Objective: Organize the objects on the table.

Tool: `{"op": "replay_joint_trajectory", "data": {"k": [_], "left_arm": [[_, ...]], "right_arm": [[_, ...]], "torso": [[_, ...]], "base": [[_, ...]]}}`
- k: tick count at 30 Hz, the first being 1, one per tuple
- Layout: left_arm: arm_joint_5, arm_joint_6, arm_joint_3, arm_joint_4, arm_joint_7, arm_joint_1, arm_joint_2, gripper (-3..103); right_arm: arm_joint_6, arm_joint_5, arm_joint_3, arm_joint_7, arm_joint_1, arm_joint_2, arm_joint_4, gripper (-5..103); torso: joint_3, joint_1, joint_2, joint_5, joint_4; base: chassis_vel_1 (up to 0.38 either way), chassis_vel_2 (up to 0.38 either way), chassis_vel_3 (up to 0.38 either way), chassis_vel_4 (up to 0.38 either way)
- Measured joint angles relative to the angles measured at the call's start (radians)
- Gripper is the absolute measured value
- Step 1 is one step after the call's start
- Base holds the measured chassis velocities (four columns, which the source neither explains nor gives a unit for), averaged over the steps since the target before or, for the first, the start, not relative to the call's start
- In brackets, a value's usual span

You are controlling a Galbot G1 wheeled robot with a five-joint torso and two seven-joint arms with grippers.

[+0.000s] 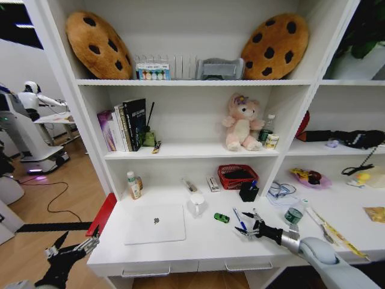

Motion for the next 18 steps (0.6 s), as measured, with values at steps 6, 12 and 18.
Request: {"op": "replay_joint_trajectory", "data": {"k": [6, 12, 18], "left_arm": [[0.000, 0.000, 0.000, 0.000, 0.000, 0.000, 0.000, 100], [0.000, 0.000, 0.000, 0.000, 0.000, 0.000, 0.000, 100], [0.000, 0.000, 0.000, 0.000, 0.000, 0.000, 0.000, 100]], "right_arm": [[-0.008, 0.009, -0.140, 0.003, 0.148, -0.004, -0.050, 100], [-0.013, 0.002, -0.243, 0.003, 0.241, 0.015, -0.095, 100], [-0.014, -0.019, -0.291, -0.009, 0.272, 0.039, -0.119, 100]], "torso": [[0.000, 0.000, 0.000, 0.0000, 0.0001], [0.000, 0.000, 0.000, 0.0000, 0.0001], [0.000, 0.000, 0.000, 0.0000, 0.0000]], "base": [[0.000, 0.000, 0.000, 0.000], [0.000, 0.000, 0.000, 0.000], [0.000, 0.000, 0.000, 0.000]]}}
